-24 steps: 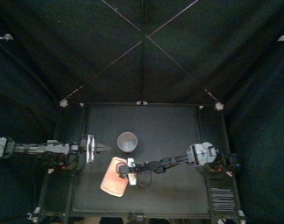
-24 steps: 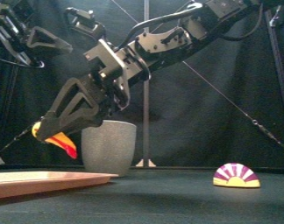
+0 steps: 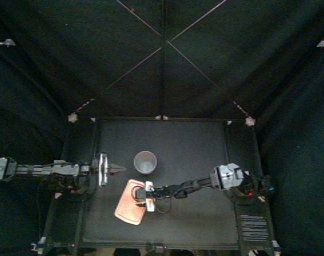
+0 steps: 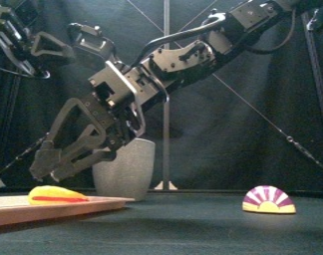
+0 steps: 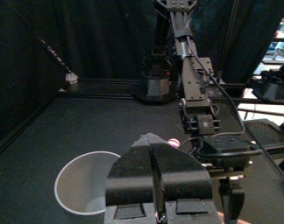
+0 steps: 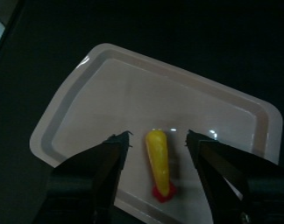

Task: Pick the shrimp then place it on the pink plate
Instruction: Drop shrimp on the pink plate and return to neutral

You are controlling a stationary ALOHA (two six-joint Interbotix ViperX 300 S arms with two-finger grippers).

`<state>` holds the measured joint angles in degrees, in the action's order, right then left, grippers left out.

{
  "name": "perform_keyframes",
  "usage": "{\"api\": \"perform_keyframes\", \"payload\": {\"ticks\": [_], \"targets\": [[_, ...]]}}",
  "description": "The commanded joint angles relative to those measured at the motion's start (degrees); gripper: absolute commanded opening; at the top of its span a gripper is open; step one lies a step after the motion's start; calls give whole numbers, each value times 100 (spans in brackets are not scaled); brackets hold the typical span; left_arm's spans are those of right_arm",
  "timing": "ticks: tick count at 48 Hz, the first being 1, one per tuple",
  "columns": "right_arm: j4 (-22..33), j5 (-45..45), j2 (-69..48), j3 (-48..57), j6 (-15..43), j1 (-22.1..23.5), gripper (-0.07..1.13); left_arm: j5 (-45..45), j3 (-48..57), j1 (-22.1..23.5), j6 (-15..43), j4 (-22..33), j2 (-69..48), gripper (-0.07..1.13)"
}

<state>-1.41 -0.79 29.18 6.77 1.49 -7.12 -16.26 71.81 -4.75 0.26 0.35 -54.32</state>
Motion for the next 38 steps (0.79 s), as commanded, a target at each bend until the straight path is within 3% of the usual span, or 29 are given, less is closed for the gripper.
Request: {"api": "perform_keyframes", "payload": {"ticks": [1, 15, 28, 38], "targets": [[18, -26, -255, -141, -18, 9, 90, -62, -62, -18, 0, 0, 26, 2], [18, -264, -1090, 589, -18, 53, 90, -62, -9, -18, 0, 0, 18, 2], [-70, -1758, -2171, 2074, -9, 202, 90, -53, 53, -18, 0, 0, 26, 2], [-246, -2399, -2892, 3138, -18, 360, 90, -44, 53, -26, 0, -9, 18, 2]]}}
